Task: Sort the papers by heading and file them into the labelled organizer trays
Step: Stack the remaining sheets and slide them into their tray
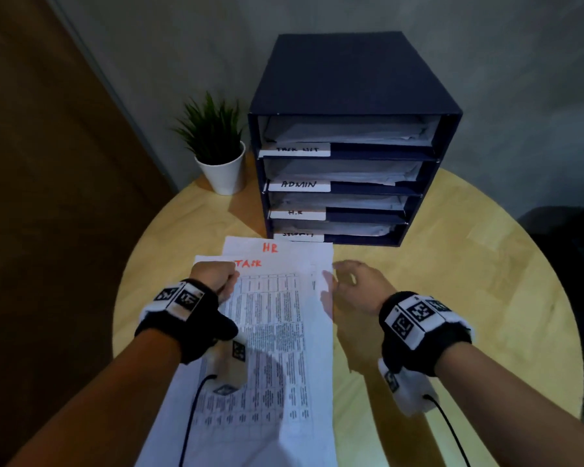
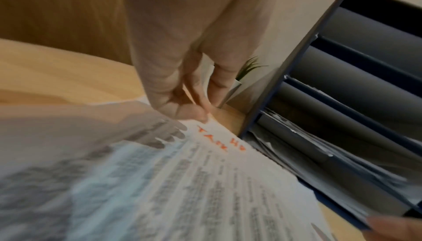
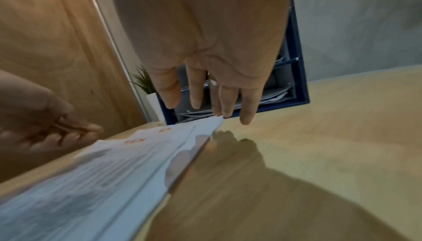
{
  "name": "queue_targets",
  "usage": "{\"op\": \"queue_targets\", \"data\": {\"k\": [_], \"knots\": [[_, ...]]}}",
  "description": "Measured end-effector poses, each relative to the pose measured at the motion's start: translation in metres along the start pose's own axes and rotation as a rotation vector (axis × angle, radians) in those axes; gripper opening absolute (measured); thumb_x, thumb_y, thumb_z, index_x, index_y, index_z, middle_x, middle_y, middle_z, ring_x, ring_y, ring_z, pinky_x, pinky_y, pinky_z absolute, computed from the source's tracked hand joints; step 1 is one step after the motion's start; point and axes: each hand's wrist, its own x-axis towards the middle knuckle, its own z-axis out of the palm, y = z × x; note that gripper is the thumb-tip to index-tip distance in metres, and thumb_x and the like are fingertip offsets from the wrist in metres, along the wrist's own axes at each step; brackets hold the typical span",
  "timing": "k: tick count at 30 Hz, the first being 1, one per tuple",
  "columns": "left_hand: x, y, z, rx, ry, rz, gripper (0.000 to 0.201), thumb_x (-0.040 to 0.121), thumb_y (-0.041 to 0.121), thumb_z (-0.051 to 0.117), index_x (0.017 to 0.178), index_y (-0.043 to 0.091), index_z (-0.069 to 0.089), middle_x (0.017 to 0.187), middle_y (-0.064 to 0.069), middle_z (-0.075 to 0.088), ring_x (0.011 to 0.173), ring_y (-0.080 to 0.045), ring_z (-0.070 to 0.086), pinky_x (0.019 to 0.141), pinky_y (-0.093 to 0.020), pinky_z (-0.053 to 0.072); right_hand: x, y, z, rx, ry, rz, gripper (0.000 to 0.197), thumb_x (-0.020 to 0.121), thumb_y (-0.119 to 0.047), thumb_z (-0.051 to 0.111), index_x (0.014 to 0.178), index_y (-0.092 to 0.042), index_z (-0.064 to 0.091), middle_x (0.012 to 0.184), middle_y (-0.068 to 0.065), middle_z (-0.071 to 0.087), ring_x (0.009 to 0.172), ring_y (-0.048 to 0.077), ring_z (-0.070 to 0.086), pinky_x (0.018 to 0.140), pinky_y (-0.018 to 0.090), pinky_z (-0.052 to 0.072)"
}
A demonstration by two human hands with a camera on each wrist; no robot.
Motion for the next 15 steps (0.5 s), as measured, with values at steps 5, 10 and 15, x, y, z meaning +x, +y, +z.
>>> {"op": "queue_targets", "data": {"k": [5, 10, 15], "knots": [[-0.018, -0.014, -0.033, 0.4, 0.163, 0.062, 0.02, 0.094, 0.012, 0.048, 0.101, 0.007, 0.066, 0.107, -0.014, 0.055, 0.105, -0.036, 0.056, 0.086, -0.033, 0.04, -0.011, -0.028, 0.022, 0.252, -0.146, 0.049, 0.047, 0.097, -0.023, 0.05, 0.142, -0.011, 0.04, 0.149, 0.007, 0.041, 0.135, 0.021, 0.042, 0.103, 0.023, 0.035], [-0.024, -0.033, -0.042, 0.548, 0.17, -0.072, 0.055, 0.093, 0.013, 0.042, 0.145, 0.003, 0.029, 0.147, -0.019, 0.034, 0.127, -0.038, 0.044, 0.092, -0.037, 0.043, -0.013, -0.038, 0.039, 0.321, -0.244, 0.154, 0.057, 0.096, -0.029, 0.051, 0.146, -0.013, 0.03, 0.154, 0.011, 0.029, 0.138, 0.028, 0.036, 0.11, 0.035, 0.036], [-0.011, -0.035, -0.041, 0.46, 0.127, -0.023, 0.068, 0.091, 0.012, 0.043, 0.151, 0.015, 0.012, 0.157, -0.01, 0.019, 0.141, -0.035, 0.027, 0.112, -0.043, 0.033, -0.015, -0.04, 0.046, 0.23, -0.264, 0.151, 0.059, 0.097, -0.029, 0.047, 0.148, -0.009, 0.024, 0.155, 0.011, 0.025, 0.14, 0.027, 0.032, 0.109, 0.034, 0.033]]}}
